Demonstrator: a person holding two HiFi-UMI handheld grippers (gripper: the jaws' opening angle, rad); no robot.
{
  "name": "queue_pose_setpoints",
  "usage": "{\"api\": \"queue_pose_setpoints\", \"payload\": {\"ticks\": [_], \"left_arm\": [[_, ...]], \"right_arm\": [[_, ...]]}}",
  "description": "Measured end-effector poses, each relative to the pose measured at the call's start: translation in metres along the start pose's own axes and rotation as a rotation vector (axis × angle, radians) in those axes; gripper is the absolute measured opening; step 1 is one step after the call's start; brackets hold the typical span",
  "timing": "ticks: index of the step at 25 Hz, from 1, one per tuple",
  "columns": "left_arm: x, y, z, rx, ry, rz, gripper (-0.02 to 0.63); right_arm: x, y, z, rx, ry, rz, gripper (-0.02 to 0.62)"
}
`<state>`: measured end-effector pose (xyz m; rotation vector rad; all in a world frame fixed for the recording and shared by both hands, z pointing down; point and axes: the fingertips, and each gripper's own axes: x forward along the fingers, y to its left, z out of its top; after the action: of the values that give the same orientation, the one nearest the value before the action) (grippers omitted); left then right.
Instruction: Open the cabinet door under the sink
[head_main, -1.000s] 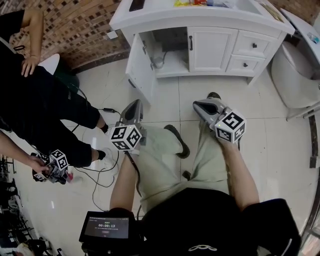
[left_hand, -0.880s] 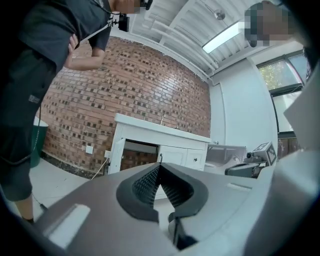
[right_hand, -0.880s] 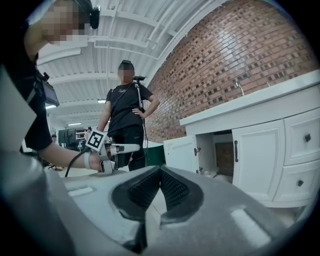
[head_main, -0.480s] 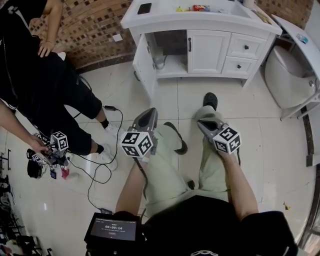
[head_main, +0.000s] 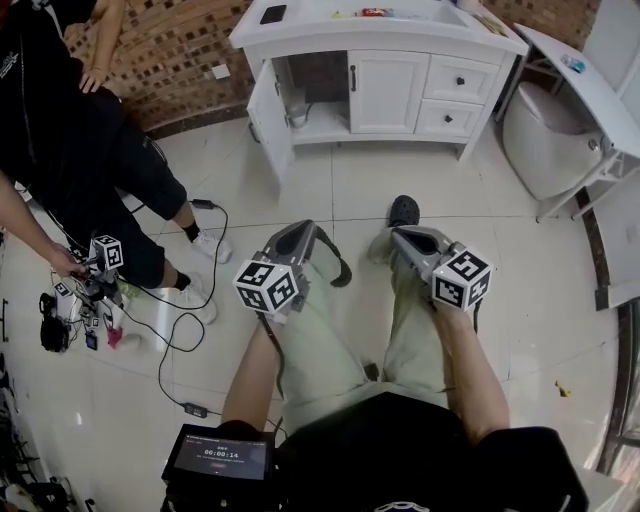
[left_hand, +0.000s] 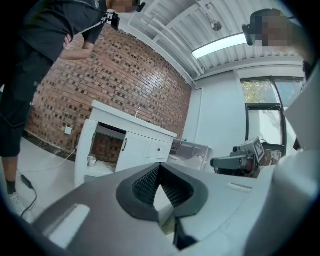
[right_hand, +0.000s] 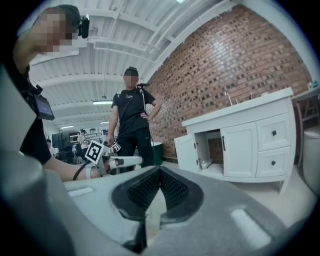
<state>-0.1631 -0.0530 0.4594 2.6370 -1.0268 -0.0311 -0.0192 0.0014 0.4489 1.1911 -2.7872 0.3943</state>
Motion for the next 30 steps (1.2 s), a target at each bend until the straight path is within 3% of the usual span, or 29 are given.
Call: {"api": "queue_pose_setpoints", "payload": {"ticks": [4, 6, 12, 17, 21, 26, 30], "left_arm": [[-0.001, -0.049, -0.016, 0.017, 0.025, -0.139, 0.015], [0.003, -0.068, -0.026, 0.031, 0.052, -0.166, 0.015], [0.003, -0.1, -0.052, 0.049, 0.102, -0.121, 0.015], [-0.017, -0.116, -0.027, 0.015, 0.009, -0.062, 0.015], [-0.037, -0.123, -0.015, 0.042, -0.018, -0.025, 0.015], [-0.038, -0.126, -0.043, 0.155, 0.089, 0.01, 0.017], [-0.028, -0.13, -0.064, 0.282, 0.214, 0.03, 0.017]], "right_arm": [[-0.034, 0.03, 0.005, -0.142, 0.02, -0.041, -0.008], [-0.049, 0.038, 0.003, -0.167, 0.012, -0.04, -0.008], [-0.078, 0.023, -0.032, -0.051, -0.003, -0.069, -0.008], [-0.098, 0.03, -0.042, -0.09, 0.004, -0.092, -0.008], [-0.111, 0.031, -0.048, -0.086, -0.006, -0.098, -0.008], [-0.117, 0.037, -0.046, -0.026, -0.068, -0.063, -0.008], [-0.109, 0.046, -0.045, -0.044, -0.066, -0.054, -0.008]]}}
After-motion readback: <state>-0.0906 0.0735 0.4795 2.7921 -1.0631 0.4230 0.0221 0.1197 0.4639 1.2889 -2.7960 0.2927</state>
